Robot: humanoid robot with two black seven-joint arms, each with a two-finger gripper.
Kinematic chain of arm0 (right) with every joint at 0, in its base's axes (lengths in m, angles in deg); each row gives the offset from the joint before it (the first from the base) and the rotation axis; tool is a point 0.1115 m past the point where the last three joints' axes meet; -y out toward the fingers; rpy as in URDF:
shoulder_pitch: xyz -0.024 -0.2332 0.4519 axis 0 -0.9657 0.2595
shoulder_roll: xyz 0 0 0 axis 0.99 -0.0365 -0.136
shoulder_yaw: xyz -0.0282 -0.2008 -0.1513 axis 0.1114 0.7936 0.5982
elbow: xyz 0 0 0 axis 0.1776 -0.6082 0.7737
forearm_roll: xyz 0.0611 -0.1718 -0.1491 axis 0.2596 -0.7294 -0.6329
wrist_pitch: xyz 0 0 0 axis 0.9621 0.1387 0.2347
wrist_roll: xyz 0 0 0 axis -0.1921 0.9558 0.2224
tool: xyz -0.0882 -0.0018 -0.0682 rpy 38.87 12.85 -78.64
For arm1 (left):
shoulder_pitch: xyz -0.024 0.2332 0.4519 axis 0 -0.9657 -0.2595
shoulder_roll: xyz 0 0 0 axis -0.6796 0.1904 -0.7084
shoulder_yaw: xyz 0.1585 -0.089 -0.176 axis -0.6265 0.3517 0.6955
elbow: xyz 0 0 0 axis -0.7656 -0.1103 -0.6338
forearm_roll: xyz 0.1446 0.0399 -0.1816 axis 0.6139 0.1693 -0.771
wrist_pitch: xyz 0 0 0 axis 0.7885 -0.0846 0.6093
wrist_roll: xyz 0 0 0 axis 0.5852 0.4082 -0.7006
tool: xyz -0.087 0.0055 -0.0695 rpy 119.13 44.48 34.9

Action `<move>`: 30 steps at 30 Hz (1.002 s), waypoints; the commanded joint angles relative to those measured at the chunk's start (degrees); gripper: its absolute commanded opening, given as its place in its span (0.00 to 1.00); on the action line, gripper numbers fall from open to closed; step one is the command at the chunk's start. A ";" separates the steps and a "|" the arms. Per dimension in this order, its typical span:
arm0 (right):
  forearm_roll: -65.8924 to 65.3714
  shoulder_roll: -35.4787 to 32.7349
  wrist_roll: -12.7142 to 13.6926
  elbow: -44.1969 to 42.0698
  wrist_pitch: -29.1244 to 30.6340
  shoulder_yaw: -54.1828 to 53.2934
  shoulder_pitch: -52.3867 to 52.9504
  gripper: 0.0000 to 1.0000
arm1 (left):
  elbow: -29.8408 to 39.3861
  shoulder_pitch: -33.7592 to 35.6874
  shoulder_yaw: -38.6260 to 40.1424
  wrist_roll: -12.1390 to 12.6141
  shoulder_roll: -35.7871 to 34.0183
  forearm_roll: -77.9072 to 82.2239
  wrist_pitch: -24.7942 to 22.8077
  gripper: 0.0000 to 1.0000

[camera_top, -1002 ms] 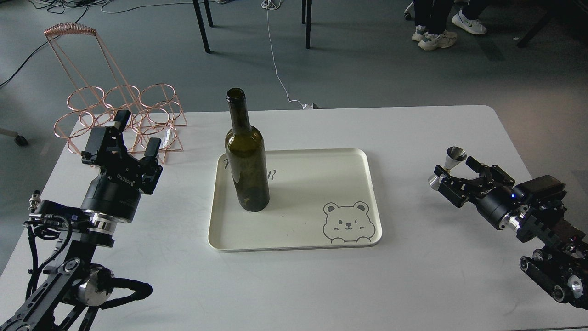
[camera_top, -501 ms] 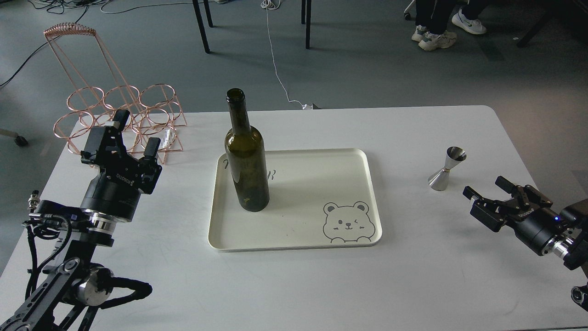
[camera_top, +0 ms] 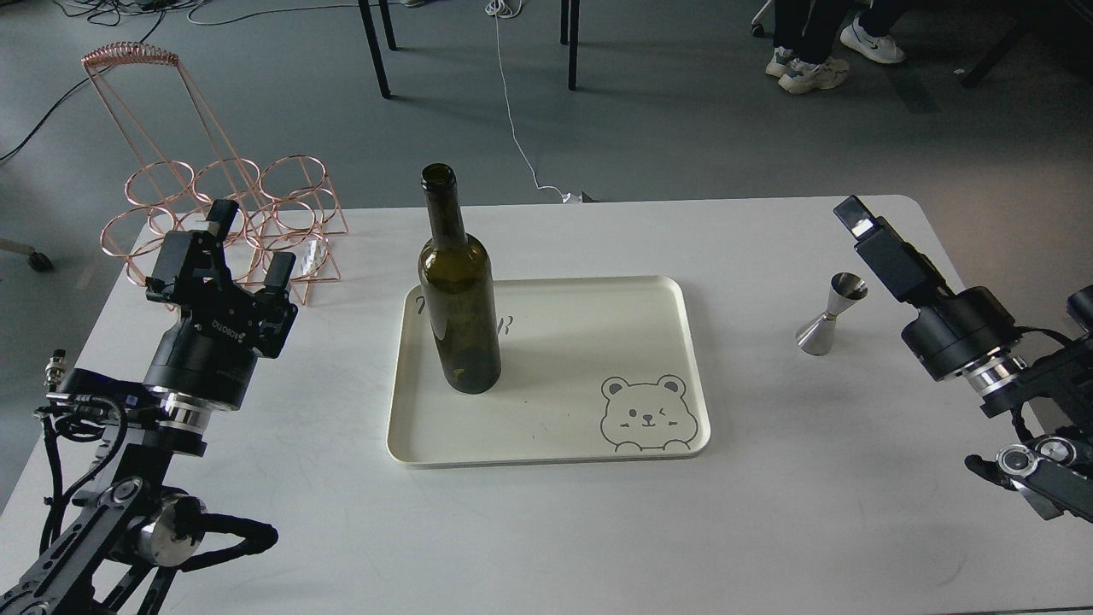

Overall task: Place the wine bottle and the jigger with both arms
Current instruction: 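Set the jigger down beside the tray and open the right gripper, then reach the left gripper to the neck of the green wine bottle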

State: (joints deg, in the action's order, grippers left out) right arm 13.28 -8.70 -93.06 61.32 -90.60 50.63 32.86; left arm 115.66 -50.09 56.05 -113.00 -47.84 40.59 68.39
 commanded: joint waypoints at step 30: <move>30.49 22.11 -0.01 -15.53 36.09 -7.18 -1.12 0.99 | 14.01 4.74 -1.33 -2.76 -20.93 54.12 -0.18 0.98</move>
State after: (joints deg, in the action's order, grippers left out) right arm 43.82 13.25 -93.06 45.80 -54.46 43.74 31.76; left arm 129.25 -47.58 55.77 -115.78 -66.17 88.46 68.32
